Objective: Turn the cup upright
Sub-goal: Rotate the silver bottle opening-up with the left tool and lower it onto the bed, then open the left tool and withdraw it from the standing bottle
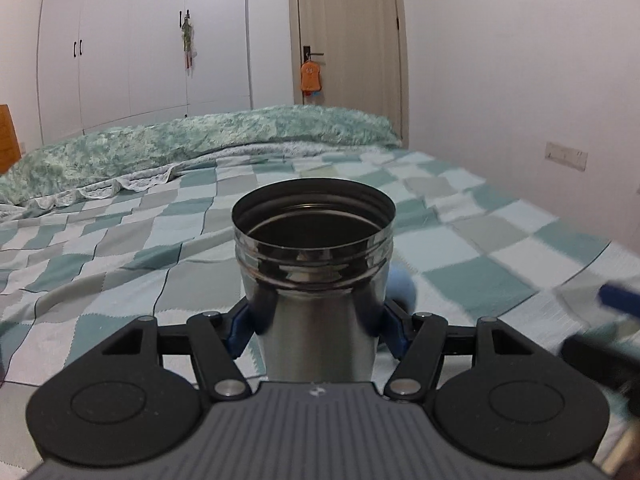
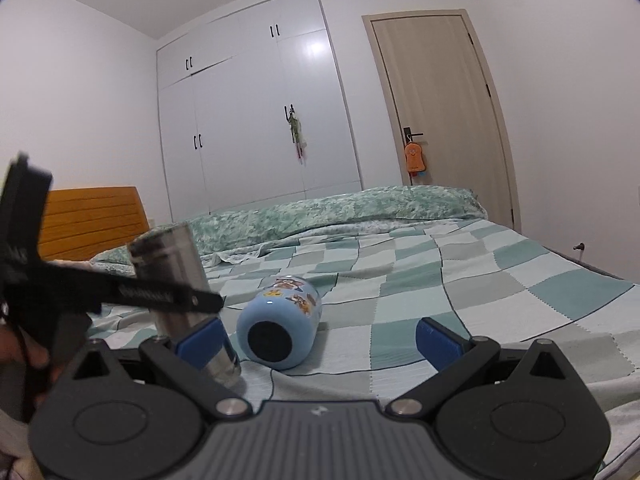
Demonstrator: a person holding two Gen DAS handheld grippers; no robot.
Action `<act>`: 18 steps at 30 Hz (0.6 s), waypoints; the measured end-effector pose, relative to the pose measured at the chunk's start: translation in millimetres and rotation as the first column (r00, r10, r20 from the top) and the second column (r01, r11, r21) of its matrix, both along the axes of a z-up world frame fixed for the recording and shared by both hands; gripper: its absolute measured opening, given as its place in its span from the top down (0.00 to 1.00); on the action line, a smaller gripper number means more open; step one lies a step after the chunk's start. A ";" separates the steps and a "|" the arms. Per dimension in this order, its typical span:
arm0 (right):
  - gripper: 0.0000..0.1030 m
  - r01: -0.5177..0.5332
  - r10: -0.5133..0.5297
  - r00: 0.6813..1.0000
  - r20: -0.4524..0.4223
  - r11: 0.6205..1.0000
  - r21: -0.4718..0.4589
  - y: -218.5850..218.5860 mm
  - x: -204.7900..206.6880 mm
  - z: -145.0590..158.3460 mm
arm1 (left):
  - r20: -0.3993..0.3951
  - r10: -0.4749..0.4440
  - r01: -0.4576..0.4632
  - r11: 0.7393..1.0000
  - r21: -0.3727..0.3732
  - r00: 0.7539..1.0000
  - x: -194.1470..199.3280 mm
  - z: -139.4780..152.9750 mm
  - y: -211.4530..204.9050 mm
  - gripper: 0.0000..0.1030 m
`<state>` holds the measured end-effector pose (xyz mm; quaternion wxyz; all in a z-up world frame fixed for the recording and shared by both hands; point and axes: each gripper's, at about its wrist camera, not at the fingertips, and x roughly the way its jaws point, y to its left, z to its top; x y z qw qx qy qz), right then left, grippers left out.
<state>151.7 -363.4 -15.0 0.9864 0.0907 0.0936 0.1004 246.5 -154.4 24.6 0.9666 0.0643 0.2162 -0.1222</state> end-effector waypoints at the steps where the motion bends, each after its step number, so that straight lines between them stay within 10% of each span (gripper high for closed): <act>1: 0.00 0.000 0.000 1.000 -0.001 1.000 0.000 0.1 0.3 -0.4 | 0.006 -0.001 0.001 1.000 0.003 1.000 0.2 -4.3 0.4 0.37; 7: 0.00 0.001 -0.001 1.000 -0.003 1.000 0.007 -1.4 0.7 -0.7 | 0.043 -0.020 0.018 0.999 0.049 0.999 -6.9 -7.7 -7.6 0.37; 13: 0.00 -0.003 0.003 0.999 0.032 1.000 0.000 2.3 -6.1 1.8 | 0.088 -0.038 0.041 0.999 -0.025 0.995 -27.6 8.6 6.2 0.02; 18: 0.00 -0.001 0.005 0.995 0.102 0.999 -0.038 8.5 -21.6 12.8 | 0.170 -0.009 0.013 1.000 -0.024 0.985 -64.6 34.9 29.4 0.00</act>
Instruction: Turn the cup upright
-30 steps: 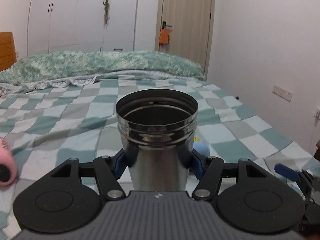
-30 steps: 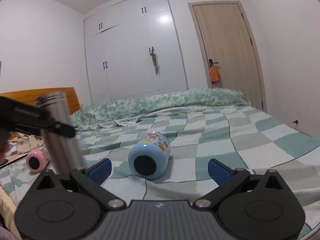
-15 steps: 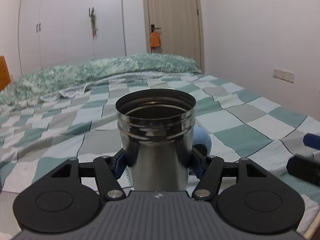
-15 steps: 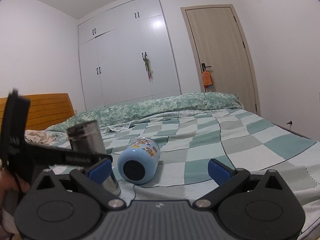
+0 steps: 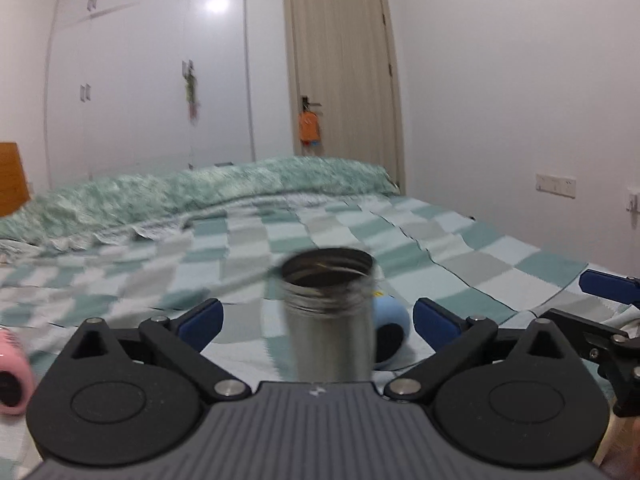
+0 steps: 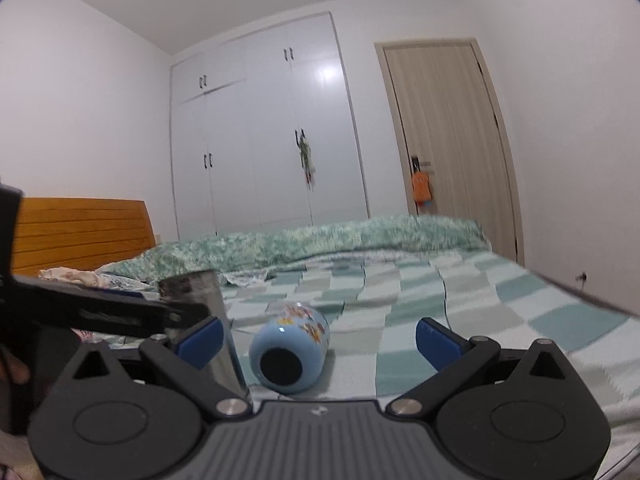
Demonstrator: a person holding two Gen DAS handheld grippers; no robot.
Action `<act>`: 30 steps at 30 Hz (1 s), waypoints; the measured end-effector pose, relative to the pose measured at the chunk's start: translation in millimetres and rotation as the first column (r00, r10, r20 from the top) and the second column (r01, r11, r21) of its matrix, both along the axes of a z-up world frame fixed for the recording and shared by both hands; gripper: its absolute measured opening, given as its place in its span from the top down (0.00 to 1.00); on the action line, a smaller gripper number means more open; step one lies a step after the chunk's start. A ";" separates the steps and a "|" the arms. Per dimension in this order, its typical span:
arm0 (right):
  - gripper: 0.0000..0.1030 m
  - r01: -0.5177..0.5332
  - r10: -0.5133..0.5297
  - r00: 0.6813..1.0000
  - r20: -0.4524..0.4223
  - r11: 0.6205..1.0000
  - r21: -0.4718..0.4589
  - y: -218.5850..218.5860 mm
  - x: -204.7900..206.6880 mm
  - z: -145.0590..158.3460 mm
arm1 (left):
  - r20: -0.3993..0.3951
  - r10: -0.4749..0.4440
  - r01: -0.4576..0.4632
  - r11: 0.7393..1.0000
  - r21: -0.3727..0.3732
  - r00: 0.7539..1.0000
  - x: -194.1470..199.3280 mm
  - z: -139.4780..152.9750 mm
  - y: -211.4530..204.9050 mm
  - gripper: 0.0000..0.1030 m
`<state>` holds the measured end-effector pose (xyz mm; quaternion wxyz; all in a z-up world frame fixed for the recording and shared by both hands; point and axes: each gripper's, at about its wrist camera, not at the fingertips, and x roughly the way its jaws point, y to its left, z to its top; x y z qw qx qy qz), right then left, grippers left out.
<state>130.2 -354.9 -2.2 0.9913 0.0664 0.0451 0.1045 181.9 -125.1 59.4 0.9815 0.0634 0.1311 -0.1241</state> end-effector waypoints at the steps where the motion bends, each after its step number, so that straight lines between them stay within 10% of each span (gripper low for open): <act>1: 0.00 0.000 0.000 1.000 0.010 1.000 -0.009 2.4 -4.0 2.6 | 0.012 0.015 -0.015 1.000 -0.003 1.000 -7.4 4.4 5.8 0.00; 14: 0.00 -0.049 0.051 0.999 0.017 0.992 -0.113 50.5 -62.2 6.1 | 0.123 0.181 -0.169 0.980 -0.108 0.976 -108.2 4.0 88.3 0.00; 30: 0.00 -0.013 0.040 0.991 0.127 0.980 -0.200 88.8 -110.8 -11.7 | 0.191 0.220 -0.197 0.971 -0.132 0.957 -158.8 -51.5 93.9 0.00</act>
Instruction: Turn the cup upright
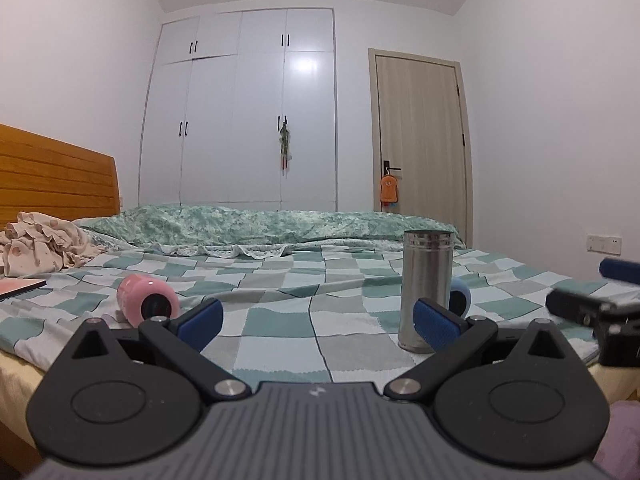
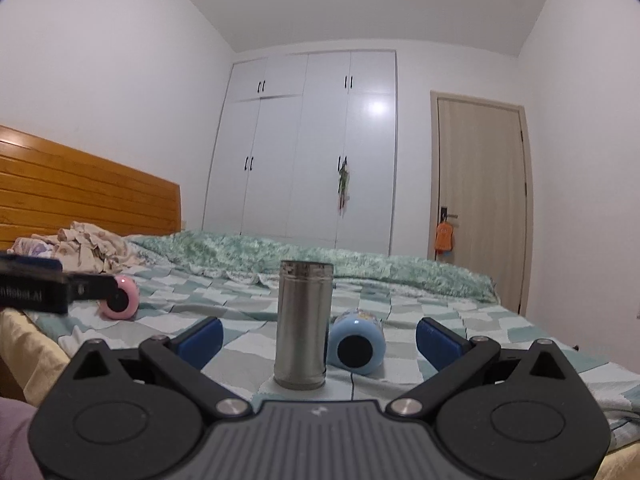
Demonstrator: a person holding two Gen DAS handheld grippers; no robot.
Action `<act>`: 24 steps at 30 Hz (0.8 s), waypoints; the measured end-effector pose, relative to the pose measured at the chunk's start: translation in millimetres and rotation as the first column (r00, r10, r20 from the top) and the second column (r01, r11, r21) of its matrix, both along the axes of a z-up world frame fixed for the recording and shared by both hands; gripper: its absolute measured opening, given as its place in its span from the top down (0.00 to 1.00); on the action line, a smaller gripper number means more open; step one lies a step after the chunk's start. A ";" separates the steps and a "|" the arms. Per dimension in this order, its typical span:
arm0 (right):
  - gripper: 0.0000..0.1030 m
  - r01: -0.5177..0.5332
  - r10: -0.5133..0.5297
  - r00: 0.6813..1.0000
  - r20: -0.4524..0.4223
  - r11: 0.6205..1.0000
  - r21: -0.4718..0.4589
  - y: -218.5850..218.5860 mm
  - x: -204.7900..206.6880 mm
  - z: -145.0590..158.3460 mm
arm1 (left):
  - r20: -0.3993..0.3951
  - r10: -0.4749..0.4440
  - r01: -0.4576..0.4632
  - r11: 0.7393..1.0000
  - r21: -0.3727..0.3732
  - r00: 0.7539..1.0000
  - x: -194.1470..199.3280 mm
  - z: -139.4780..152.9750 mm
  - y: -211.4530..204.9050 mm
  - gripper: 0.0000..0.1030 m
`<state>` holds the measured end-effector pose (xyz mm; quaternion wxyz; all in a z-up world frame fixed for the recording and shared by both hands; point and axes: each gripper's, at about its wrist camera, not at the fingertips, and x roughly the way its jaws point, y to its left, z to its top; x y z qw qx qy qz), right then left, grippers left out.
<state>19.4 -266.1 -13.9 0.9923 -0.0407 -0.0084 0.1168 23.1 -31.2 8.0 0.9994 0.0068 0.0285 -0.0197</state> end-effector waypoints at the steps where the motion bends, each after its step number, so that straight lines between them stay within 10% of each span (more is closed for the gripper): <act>1: 0.00 0.002 -0.002 1.000 0.013 1.000 0.001 0.5 -2.8 -1.0 | 0.007 0.004 -0.004 1.000 0.004 1.000 -0.8 -3.2 0.3 0.00; 24: 0.00 0.007 -0.010 0.997 0.075 0.999 0.035 -7.8 -15.0 -3.7 | 0.061 0.009 -0.010 1.000 0.022 0.998 -10.6 -16.6 1.3 0.00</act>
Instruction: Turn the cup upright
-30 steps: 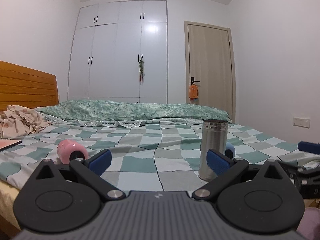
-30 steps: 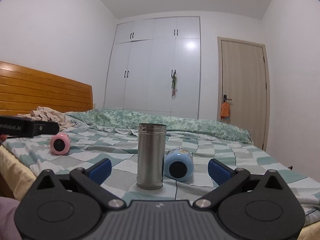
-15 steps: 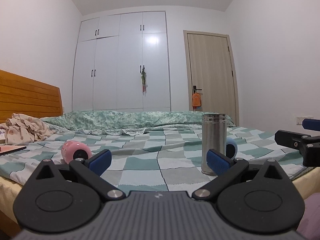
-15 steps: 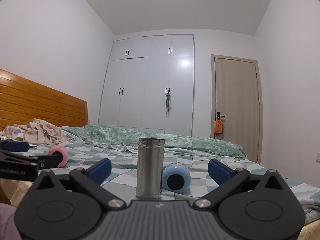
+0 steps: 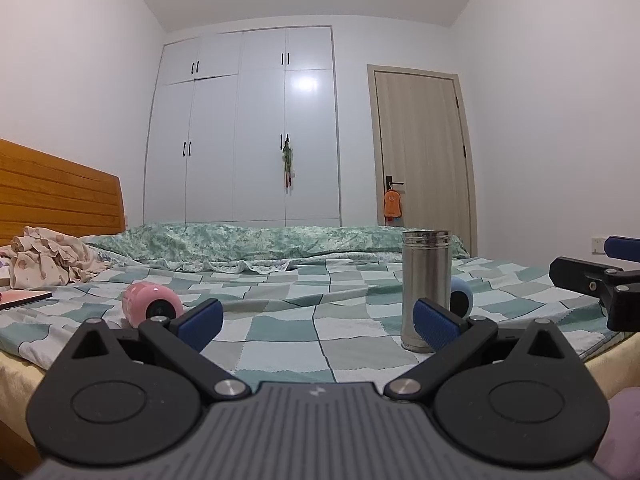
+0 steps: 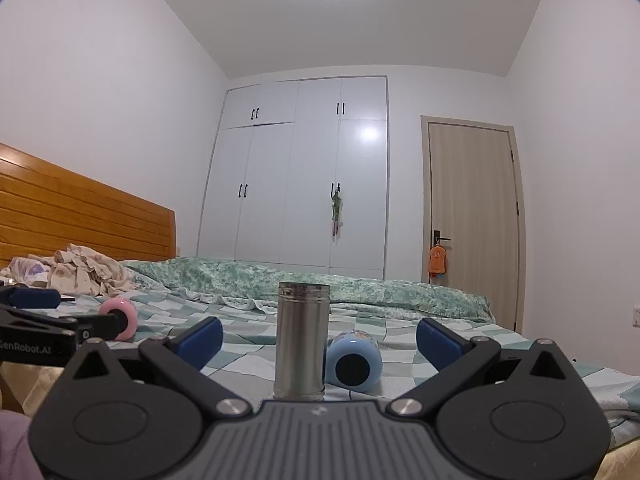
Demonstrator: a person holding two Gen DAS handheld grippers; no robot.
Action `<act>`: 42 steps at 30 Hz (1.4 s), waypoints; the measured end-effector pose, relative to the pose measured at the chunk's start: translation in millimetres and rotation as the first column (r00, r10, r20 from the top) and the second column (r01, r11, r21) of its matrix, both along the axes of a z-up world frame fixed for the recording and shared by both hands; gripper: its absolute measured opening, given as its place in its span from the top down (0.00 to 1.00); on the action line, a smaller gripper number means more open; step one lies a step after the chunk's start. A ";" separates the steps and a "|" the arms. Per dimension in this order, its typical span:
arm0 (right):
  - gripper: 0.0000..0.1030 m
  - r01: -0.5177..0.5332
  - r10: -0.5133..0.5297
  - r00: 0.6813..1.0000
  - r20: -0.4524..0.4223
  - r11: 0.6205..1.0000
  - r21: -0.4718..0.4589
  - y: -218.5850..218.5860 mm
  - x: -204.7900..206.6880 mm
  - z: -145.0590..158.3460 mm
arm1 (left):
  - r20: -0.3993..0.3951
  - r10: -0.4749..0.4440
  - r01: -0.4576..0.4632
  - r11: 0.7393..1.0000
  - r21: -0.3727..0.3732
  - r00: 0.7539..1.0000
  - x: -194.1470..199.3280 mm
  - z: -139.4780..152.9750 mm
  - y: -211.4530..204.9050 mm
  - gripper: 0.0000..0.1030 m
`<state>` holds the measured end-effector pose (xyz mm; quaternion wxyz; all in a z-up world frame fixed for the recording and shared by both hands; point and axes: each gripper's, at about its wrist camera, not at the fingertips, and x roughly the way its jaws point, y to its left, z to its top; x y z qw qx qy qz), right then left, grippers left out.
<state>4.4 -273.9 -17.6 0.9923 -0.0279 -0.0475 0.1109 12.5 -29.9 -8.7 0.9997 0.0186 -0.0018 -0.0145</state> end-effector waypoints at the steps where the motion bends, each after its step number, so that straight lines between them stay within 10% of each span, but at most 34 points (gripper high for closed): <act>1: 0.00 -0.001 0.001 1.000 0.001 1.000 -0.001 0.0 -0.3 0.0 | 0.000 0.000 0.000 1.000 0.000 1.000 -0.2 -0.2 0.0 0.00; 42: 0.00 -0.003 0.003 1.000 0.008 1.000 -0.004 2.8 -3.4 -1.8 | 0.016 -0.014 0.014 1.000 0.008 1.000 -5.0 -0.7 2.7 0.00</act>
